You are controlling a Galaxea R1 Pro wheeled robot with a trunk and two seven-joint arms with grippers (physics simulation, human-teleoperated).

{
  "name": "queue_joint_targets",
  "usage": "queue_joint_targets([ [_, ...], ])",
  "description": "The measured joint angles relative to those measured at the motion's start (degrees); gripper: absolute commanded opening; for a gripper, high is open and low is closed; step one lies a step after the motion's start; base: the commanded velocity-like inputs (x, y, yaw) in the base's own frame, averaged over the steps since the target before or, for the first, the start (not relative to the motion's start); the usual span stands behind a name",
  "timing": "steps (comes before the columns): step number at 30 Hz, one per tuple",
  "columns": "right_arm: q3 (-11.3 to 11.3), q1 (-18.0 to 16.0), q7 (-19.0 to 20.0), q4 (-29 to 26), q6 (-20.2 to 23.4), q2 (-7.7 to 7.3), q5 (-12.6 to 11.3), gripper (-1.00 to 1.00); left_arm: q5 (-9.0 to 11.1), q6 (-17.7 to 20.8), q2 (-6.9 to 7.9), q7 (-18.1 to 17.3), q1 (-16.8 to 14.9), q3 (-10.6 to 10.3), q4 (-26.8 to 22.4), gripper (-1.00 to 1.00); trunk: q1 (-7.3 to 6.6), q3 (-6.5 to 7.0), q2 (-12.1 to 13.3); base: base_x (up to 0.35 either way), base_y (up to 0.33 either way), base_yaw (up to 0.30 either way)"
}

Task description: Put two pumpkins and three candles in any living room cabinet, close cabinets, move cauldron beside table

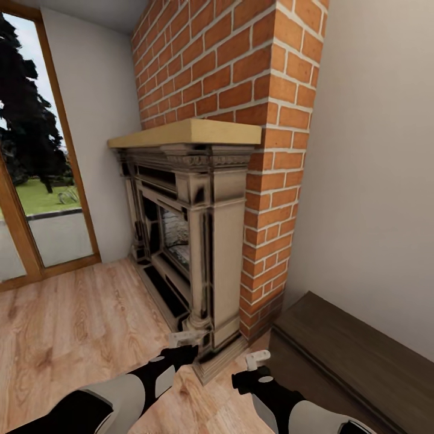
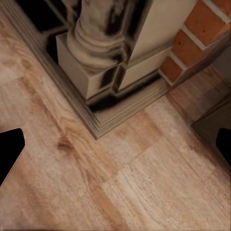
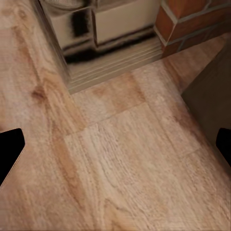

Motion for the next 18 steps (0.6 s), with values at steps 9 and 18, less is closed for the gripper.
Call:
queue_joint_targets([
  [9, 0.0, 0.0, 0.0, 0.0, 0.0, 0.0, 0.0, 1.0, 0.0, 0.0, 0.01, 0.0, 0.0, 0.0, 0.0, 1.0, 0.0, 0.05, 0.0, 0.0, 0.0, 0.288],
  [18, 0.0, 0.0, 0.0, 0.0, -0.1, 0.0, 0.0, 1.0, 0.0, 0.0, -0.06, 0.0, 0.1, 0.0, 0.0, 1.0, 0.0, 0.05, 0.0, 0.0, 0.0, 0.292],
])
